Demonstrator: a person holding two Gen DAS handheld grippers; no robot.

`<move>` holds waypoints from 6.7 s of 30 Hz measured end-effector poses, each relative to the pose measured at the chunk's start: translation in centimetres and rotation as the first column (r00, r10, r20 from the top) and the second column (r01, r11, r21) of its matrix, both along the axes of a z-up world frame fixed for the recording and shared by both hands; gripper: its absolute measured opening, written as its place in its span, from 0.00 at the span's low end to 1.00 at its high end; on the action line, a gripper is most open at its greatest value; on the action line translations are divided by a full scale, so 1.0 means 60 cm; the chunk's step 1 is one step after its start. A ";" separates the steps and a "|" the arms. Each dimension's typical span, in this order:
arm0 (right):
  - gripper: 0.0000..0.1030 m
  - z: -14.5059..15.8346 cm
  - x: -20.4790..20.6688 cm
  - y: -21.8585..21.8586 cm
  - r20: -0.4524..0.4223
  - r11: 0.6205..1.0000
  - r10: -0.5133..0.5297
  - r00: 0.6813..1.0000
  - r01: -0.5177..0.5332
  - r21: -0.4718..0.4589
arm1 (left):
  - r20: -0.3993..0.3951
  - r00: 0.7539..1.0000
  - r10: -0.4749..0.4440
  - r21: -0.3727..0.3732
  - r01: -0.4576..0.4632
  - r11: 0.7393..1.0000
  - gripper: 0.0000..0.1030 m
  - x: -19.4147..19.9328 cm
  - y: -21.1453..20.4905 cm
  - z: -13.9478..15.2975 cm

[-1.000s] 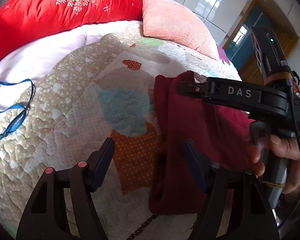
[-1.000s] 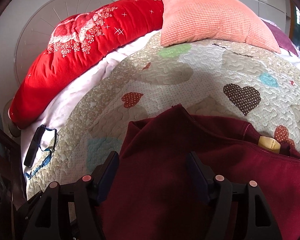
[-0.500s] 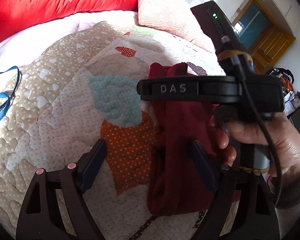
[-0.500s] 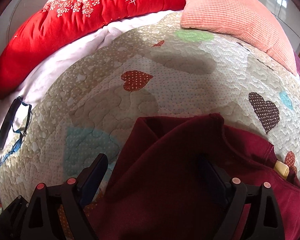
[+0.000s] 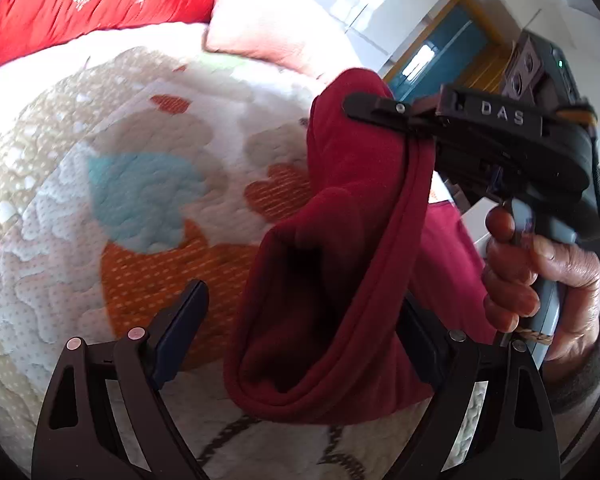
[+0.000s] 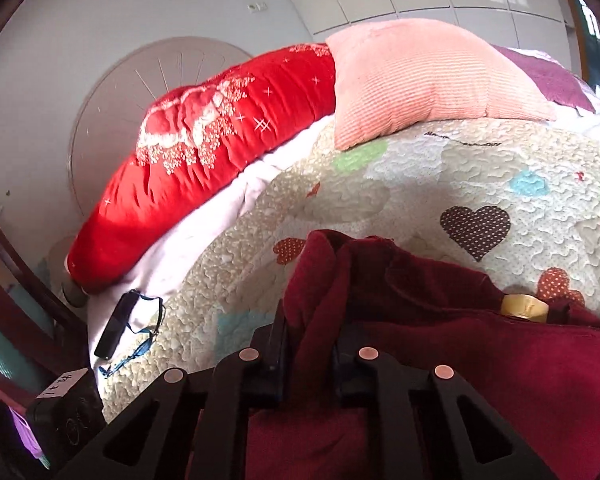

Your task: Fold small clothes

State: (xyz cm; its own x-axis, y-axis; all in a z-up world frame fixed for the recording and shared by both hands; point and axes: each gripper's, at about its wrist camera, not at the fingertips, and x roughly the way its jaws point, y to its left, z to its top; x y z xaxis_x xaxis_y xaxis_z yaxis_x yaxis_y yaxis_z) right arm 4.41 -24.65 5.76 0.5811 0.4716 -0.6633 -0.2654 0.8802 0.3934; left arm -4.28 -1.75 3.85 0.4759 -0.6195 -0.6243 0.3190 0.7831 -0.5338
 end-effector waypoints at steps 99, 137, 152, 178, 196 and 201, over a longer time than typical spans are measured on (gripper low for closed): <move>0.24 -0.017 -0.340 -0.275 0.036 0.942 -0.204 0.978 0.206 -0.265 | 0.106 0.942 -0.319 0.286 0.278 0.917 0.68 -0.085 -0.339 0.057; 0.46 -0.056 -0.261 -0.271 -0.007 0.956 -0.237 0.971 0.235 0.179 | 0.017 0.981 -0.194 0.070 0.193 0.979 0.66 0.003 -0.243 0.059; 0.58 0.014 -0.318 -0.231 0.094 0.959 -0.279 0.956 0.282 -0.018 | 0.011 0.995 -0.098 0.209 0.093 0.973 0.67 -0.033 -0.186 0.040; 0.50 0.031 -0.369 -0.155 0.197 0.901 -0.313 0.929 0.356 -0.247 | 0.230 0.973 0.019 0.361 -0.103 0.927 0.67 -0.089 -0.184 0.102; 0.54 0.016 -0.381 -0.153 0.156 0.906 -0.323 0.933 0.353 -0.235 | 0.240 0.971 0.013 0.370 -0.104 0.923 0.67 -0.105 -0.188 0.107; 0.55 0.014 -0.379 -0.151 0.153 0.910 -0.314 0.937 0.343 -0.232 | 0.248 0.969 0.014 0.354 -0.104 0.929 0.67 -0.107 -0.186 0.109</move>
State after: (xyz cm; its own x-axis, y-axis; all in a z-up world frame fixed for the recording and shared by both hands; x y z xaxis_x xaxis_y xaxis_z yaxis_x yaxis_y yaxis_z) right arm -18.31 -33.70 6.61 0.7502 0.0678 -0.6577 0.0270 0.9908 0.1329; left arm -10.73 -12.92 10.41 0.6661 -0.3385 -0.6646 0.3474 0.9293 -0.1252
